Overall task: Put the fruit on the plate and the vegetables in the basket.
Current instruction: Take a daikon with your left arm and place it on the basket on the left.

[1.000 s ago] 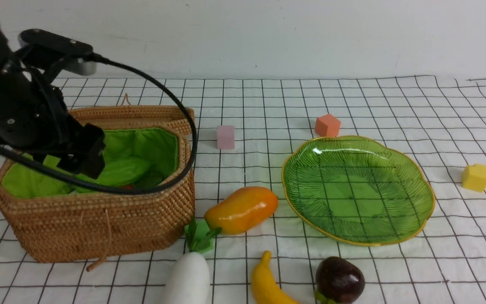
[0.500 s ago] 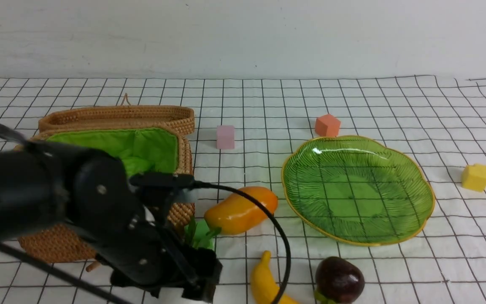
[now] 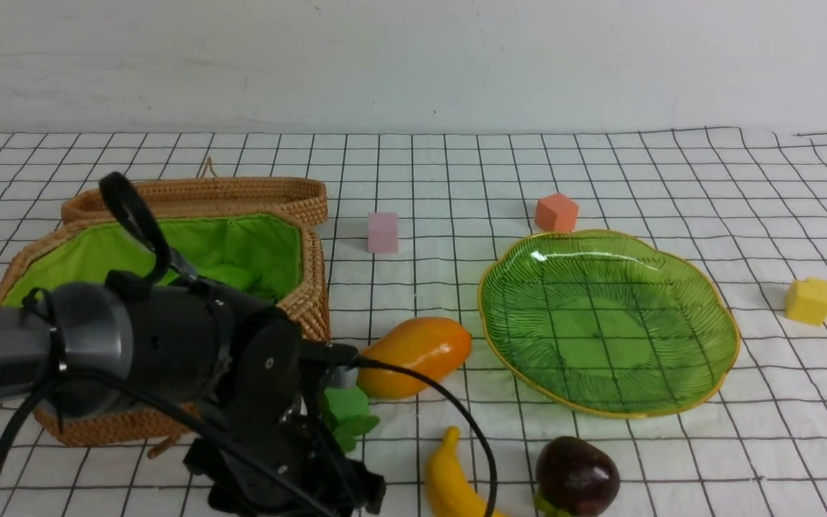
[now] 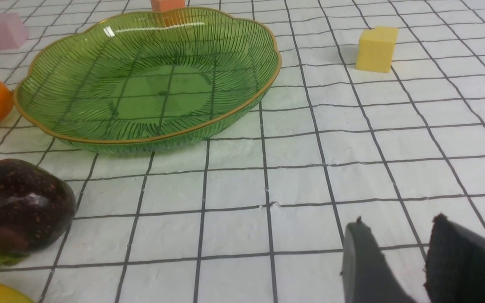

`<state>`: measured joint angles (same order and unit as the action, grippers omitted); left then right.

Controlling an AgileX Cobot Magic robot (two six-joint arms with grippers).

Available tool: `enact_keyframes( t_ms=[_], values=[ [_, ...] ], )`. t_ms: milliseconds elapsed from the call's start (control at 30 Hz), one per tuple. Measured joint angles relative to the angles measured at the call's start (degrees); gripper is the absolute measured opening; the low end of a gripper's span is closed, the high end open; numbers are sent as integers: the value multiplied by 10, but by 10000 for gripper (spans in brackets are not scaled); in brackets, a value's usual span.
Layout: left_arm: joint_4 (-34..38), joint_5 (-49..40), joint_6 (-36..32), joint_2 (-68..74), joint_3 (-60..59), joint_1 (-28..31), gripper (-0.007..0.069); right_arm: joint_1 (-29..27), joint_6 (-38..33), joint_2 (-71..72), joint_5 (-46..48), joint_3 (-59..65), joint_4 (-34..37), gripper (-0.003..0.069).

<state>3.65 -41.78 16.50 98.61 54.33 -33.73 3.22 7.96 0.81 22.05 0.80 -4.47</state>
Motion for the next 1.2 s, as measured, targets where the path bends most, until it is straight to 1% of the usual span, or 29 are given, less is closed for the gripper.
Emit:
enact_keyframes(
  t_ms=[33,133,233,300,367,400,433,467,500,567,600,633,700,733,833,967,1033,1067,1100,1133,1200],
  values=[
    [0,-37,-13,-26,-3,0,522,0,0,0,0,0,0,245],
    [-16,-87,-47,-105,15,0,522,0,0,0,0,0,0,245],
    [-48,-106,-63,-164,43,0,522,0,0,0,0,0,0,245],
    [-139,-101,-59,-230,83,0,522,0,0,0,0,0,0,245],
    [-209,-78,-30,-258,104,0,522,0,0,0,0,0,0,245],
    [-255,-61,2,-272,117,0,522,0,0,0,0,0,0,245],
    [-309,-39,52,-280,128,0,522,0,0,0,0,0,0,245],
    [-317,-35,71,-281,130,0,522,0,0,0,0,0,0,245],
    [-377,-12,130,-283,136,0,522,0,0,0,0,0,0,245],
    [-468,0,237,-273,139,1,522,0,0,0,0,0,0,245],
    [-476,0,246,-270,139,2,522,0,0,0,0,0,0,245],
    [-526,1,306,-252,139,12,522,0,0,0,0,0,0,245],
    [-579,12,373,-218,139,35,522,0,0,0,0,0,0,245],
    [-609,24,403,-188,139,57,522,0,0,0,0,0,0,245],
    [-634,53,437,-129,139,88,522,0,0,0,0,0,0,245],
    [-639,69,446,-76,139,93,529,0,0,0,0,0,0,245],
    [-639,73,447,-68,139,93,559,0,0,0,0,0,0,245],
    [-639,75,447,-65,139,93,597,0,0,0,0,0,0,245],
    [-639,76,447,-65,139,93,597,0,0,0,0,0,0,245],
    [-639,75,447,-65,139,93,633,0,0,0,0,0,0,245],
    [-638,75,447,-65,139,93,665,0,0,0,0,0,0,245]
  ],
)
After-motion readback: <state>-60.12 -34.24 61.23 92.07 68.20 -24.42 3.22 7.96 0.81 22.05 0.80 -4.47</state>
